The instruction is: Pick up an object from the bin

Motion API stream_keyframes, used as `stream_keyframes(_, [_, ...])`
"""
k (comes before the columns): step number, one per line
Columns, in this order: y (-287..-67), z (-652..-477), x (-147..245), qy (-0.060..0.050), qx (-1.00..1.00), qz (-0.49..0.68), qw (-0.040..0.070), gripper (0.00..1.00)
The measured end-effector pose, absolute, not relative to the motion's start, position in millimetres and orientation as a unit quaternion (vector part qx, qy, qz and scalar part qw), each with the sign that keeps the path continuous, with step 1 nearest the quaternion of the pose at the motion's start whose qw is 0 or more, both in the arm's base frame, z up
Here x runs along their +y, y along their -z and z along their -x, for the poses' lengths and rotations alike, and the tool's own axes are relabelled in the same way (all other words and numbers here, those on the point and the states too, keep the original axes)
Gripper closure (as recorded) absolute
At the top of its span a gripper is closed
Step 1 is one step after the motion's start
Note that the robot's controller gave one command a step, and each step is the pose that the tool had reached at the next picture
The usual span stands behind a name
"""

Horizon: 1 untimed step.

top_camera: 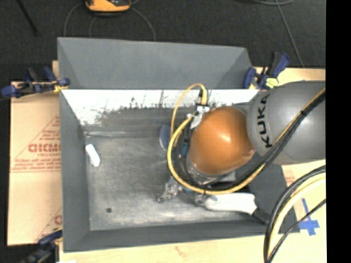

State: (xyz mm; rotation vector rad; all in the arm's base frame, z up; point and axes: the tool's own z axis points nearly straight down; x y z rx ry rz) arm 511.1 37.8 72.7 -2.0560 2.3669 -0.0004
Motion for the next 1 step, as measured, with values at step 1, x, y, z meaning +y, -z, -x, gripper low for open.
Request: stream_keyframes(1, [-72.0, -564.7, 58.5, -0.001, 0.748, 0.664, -0.002, 0.00])
